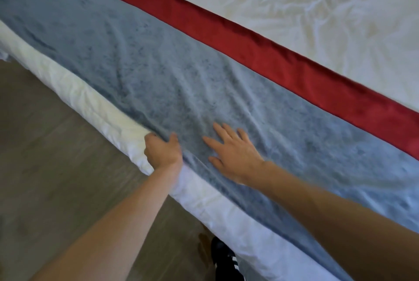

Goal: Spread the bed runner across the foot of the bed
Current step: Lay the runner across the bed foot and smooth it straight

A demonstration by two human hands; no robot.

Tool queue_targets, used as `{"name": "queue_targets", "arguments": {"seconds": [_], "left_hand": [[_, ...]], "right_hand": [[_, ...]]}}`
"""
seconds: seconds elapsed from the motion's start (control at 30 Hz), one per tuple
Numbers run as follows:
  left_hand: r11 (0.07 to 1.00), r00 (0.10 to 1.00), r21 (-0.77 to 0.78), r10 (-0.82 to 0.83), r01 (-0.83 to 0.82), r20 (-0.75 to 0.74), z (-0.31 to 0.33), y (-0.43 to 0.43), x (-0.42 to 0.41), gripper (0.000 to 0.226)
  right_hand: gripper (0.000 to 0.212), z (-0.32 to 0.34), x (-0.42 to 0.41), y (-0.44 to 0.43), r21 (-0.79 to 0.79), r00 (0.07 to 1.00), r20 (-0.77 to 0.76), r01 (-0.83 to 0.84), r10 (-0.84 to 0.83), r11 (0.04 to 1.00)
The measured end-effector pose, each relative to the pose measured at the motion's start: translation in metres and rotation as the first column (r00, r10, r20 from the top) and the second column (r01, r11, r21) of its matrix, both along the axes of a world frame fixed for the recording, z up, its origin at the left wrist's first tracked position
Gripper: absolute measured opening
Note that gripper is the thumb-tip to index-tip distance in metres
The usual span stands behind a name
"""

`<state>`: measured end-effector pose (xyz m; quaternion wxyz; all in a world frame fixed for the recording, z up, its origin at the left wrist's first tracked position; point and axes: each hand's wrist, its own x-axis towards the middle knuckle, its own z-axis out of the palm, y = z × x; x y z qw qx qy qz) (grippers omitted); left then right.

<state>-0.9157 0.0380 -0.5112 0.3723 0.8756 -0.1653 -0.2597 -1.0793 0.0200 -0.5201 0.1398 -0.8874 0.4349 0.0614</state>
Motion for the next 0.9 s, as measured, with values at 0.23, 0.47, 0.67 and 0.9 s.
{"name": "queue_targets", "arguments": {"seconds": [0.23,0.47,0.67,0.9], "left_hand": [[1.0,1.0,-0.009,0.011,-0.011,0.0,-0.011,-0.022,0.053,0.022],[0.989,0.961,-0.09,0.092,-0.119,-0.261,-0.014,-0.022,0.071,0.026],[0.961,0.868,-0.162,0.122,-0.225,-0.481,-0.014,-0.047,0.123,0.02],[0.985,0.854,-0.13,0.032,-0.116,-0.519,-0.023,-0.042,0.144,0.012]], "right_hand": [[0.055,-0.017,0.028,-0.024,0.036,0.996,-0.072,-0.054,0.056,0.998],[0.047,-0.003,0.088,-0.036,-0.022,0.993,0.054,0.107,-0.106,0.994],[0.051,-0.012,0.147,-0.04,0.068,0.995,0.075,0.063,-0.068,0.996],[0.054,-0.019,0.16,-0.056,0.09,1.0,0.015,0.024,-0.025,0.996]]}}
